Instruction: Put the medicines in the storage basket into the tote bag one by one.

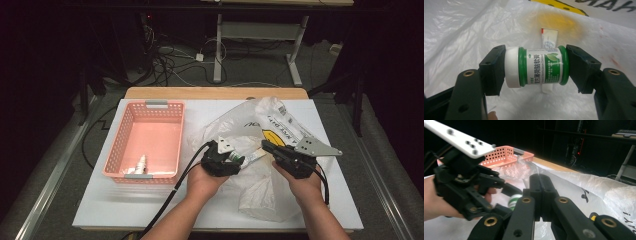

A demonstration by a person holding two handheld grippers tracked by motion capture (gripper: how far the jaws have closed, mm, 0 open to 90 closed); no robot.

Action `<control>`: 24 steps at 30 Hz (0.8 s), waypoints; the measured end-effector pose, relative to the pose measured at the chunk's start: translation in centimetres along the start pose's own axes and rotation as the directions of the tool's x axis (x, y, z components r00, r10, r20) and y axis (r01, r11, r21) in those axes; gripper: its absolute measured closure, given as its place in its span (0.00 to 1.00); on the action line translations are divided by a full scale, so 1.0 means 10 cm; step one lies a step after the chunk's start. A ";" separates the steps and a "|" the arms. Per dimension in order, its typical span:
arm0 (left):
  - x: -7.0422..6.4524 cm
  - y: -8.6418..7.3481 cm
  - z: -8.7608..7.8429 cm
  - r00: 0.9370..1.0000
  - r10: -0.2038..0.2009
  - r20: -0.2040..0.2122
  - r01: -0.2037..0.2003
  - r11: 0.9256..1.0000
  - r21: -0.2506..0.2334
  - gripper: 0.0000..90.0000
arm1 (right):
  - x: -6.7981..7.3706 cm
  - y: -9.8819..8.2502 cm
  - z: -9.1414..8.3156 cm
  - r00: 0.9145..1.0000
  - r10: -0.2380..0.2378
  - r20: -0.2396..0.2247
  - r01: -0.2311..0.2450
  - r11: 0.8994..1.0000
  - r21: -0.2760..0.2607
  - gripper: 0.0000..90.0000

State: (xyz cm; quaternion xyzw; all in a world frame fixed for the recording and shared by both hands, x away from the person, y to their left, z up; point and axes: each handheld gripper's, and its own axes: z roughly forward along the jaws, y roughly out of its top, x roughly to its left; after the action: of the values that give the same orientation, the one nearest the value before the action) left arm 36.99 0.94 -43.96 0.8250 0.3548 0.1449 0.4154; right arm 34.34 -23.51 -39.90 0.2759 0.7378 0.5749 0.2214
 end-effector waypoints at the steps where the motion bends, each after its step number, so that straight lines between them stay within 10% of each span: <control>1: 0.00 0.02 0.02 1.000 0.005 -0.003 -0.005 1.000 0.006 0.39 | 0.00 0.00 0.00 1.000 0.000 0.000 0.000 1.000 -0.001 1.00; 14: 0.04 0.20 0.33 0.999 -0.011 -0.049 0.011 1.000 0.010 0.39 | -0.02 -0.01 0.01 1.000 0.002 0.001 -0.002 1.000 0.001 1.00; 24: 0.03 0.22 0.37 1.000 -0.026 -0.009 0.026 0.999 0.020 0.34 | -0.02 -0.02 0.00 1.000 0.010 0.003 -0.010 1.000 -0.001 1.00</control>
State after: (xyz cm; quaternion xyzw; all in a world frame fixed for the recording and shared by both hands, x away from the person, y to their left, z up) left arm 40.20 -1.86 -44.51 0.8239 0.3687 0.1393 0.4073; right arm 34.49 -23.72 -40.05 0.2804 0.7356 0.5761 0.2198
